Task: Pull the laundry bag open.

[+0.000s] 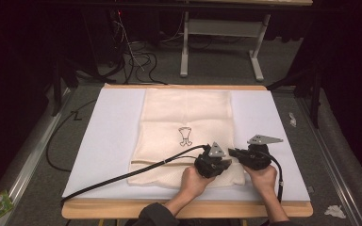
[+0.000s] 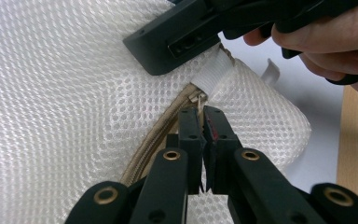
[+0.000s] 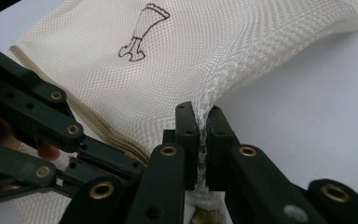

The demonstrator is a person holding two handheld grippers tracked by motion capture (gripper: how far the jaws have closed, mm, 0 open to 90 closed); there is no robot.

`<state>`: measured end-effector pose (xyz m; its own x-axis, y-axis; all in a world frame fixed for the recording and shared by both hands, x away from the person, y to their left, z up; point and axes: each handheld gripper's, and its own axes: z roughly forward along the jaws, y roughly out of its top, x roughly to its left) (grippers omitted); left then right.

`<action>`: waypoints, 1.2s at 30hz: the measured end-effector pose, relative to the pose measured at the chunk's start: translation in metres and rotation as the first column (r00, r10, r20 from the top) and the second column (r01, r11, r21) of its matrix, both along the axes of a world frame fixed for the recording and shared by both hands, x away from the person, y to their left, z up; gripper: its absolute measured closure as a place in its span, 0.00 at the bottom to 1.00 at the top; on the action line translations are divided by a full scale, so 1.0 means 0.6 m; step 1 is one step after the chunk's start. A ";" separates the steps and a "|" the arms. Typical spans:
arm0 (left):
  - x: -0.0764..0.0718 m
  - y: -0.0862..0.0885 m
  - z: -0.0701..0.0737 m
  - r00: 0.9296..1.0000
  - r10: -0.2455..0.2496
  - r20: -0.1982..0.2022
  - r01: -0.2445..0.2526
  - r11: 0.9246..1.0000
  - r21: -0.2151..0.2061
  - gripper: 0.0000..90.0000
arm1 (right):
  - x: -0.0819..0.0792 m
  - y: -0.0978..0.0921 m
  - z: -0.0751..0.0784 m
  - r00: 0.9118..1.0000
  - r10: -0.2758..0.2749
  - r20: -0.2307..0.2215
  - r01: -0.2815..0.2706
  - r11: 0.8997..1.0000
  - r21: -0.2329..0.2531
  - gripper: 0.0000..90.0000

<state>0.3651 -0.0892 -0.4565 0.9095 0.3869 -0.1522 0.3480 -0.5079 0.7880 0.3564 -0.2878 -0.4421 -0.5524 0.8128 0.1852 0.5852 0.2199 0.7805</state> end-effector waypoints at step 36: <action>0.006 0.037 0.027 0.999 0.045 0.029 -0.045 0.998 0.031 0.97 | 0.003 -0.004 0.015 1.000 0.013 0.024 -0.012 1.000 -0.025 0.98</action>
